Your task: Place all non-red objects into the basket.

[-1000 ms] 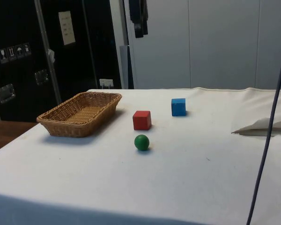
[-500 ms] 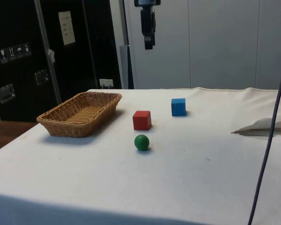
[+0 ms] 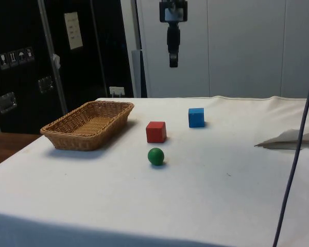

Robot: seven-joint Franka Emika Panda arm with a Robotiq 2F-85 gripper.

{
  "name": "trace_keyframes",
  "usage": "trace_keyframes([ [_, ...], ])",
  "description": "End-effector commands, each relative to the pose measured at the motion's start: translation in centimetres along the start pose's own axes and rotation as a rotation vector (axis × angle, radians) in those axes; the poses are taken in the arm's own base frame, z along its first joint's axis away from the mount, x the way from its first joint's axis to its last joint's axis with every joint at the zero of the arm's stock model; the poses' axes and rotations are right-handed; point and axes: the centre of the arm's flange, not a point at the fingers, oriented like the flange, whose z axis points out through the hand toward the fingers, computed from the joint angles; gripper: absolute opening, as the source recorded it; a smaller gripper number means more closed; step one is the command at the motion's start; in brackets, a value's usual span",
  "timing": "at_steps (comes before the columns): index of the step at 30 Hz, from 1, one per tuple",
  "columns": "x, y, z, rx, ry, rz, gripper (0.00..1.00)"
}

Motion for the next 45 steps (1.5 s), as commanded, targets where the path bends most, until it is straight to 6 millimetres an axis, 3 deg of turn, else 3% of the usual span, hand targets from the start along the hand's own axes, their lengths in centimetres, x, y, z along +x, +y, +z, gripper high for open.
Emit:
trace_keyframes([
  [1,-0.1,0.1,0.4,-0.009,0.008,-0.008,1.00],
  [19,-0.6,0.4,3.5,-0.041,-0.018,-0.034,1.00],
  [33,-2.5,4.9,6.3,-0.055,-0.037,-0.015,1.00],
  [45,-3.2,5.4,8.2,-0.051,-0.041,-0.018,1.00],
])
